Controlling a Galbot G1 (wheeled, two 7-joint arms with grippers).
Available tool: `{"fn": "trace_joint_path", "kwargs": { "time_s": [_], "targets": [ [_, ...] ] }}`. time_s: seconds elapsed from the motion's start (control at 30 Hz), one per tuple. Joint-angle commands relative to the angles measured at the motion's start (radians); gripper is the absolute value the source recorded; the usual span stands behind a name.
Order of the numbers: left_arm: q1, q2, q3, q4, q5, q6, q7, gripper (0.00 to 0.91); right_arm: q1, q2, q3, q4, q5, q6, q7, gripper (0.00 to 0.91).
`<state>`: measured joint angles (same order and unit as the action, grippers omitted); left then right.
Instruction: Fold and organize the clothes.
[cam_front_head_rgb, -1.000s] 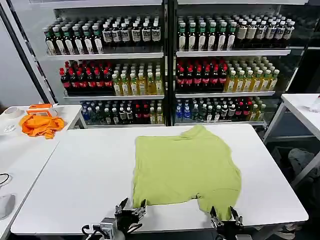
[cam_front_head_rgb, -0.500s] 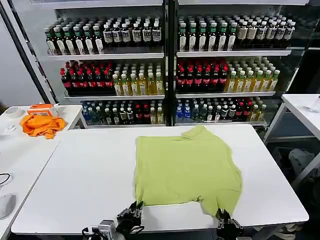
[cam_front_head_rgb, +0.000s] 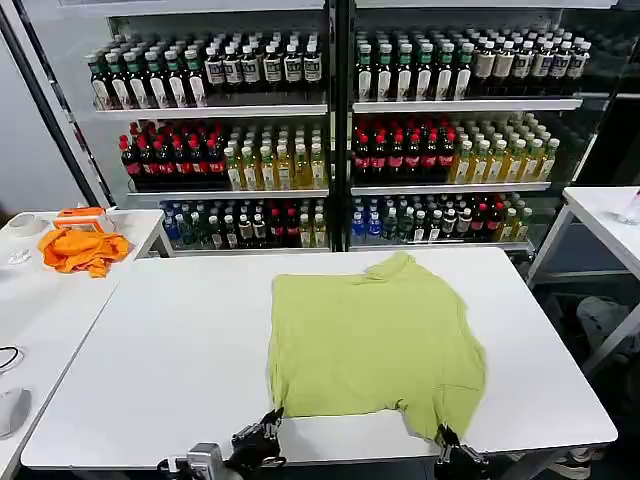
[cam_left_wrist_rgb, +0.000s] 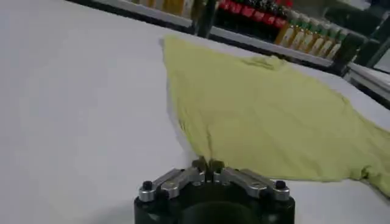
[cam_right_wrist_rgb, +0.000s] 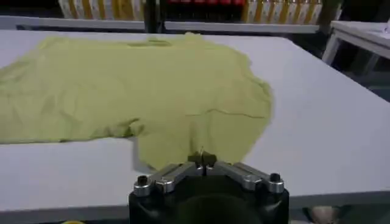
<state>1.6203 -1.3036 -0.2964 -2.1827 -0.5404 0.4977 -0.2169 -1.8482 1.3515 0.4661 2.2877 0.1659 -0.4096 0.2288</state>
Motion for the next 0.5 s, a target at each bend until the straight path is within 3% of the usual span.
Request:
{"fn": "trace_joint_path", "kwargs": {
  "time_s": [0.03, 0.5],
  "targets": [
    [0.095, 0.001, -0.042, -0.144, -0.041, -0.035, 0.008, 0.111, -0.029, -0.001, 0.011, 0.081, -0.004, 0.012, -0.003, 0.0],
    [0.199, 0.024, -0.095, -0.251, -0.041, -0.04, 0.004, 0.111, -0.065, -0.044, 0.07, 0.183, 0.02, -0.001, -0.004, 0.0]
  ]
}}
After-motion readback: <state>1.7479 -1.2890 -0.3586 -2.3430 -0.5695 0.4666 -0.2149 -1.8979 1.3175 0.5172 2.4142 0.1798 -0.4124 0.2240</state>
